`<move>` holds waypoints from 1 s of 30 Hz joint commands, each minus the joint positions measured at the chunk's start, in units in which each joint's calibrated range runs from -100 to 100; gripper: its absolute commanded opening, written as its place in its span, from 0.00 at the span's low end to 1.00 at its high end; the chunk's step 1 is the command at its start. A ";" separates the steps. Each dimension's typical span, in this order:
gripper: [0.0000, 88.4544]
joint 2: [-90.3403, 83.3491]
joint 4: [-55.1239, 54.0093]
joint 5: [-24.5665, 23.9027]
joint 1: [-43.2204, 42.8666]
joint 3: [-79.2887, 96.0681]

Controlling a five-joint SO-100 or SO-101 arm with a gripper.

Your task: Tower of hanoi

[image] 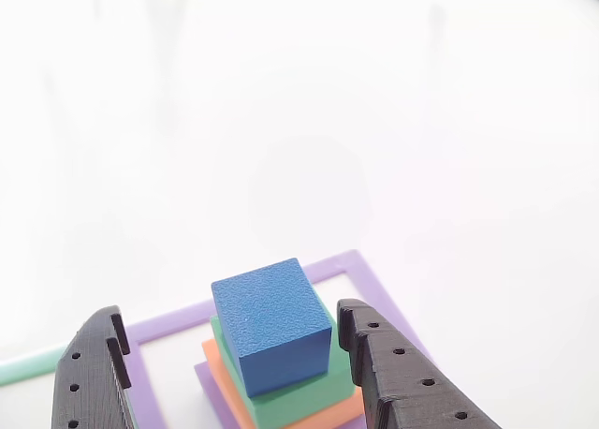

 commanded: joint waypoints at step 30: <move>0.05 0.08 -3.42 0.39 -2.04 -1.23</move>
